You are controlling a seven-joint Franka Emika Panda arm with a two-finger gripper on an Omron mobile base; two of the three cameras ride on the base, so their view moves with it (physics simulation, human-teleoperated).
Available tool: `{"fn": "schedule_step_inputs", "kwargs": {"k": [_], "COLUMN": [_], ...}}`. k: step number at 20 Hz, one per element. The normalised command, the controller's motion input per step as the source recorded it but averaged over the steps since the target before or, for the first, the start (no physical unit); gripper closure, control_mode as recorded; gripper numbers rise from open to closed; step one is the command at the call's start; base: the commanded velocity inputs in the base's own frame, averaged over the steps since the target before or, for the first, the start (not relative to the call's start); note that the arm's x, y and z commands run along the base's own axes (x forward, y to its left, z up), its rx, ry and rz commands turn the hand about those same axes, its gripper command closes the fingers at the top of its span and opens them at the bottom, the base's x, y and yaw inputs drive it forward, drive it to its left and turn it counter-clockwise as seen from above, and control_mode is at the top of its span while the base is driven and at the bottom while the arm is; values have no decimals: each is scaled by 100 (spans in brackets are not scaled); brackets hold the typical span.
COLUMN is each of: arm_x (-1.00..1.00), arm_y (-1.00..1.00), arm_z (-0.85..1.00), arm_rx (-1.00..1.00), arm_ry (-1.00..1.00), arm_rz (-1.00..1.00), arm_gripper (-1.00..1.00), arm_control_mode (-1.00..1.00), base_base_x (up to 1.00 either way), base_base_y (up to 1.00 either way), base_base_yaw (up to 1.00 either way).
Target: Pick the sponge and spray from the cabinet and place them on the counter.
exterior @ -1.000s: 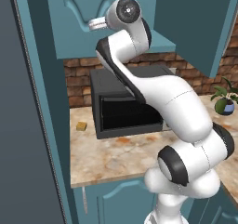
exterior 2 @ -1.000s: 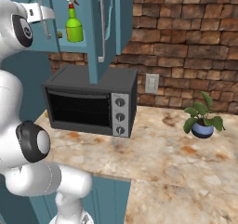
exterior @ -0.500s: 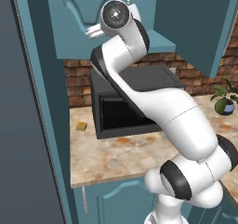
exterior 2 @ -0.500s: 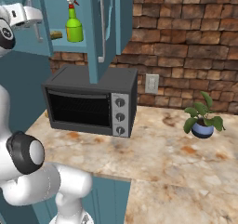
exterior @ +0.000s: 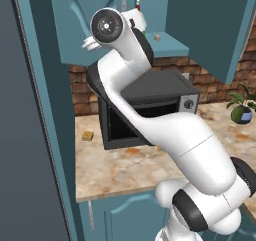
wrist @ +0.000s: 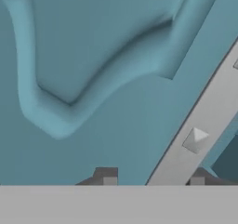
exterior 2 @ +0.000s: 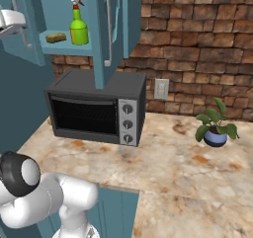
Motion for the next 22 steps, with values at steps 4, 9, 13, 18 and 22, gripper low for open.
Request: {"fn": "schedule_step_inputs", "kwargs": {"k": [4, 9, 13, 18, 22], "arm_x": [-40, -40, -39, -50, -61], "arm_y": [89, 77, 67, 28, -7], "arm_z": [-39, -37, -39, -21, 0], "arm_rx": [-1, 0, 0, 0, 0], "arm_ry": [0, 0, 0, -1, -5], "arm_rz": [-2, 0, 0, 0, 0], "arm_gripper": [100, 100, -100, -100, -100], "arm_control_mode": [-100, -100, -100, -100, -100], "base_base_x": [0, 0, 0, 0, 0], "base_base_y": [0, 0, 0, 0, 0], "base_base_yaw": [0, 0, 0, 0, 0]}}
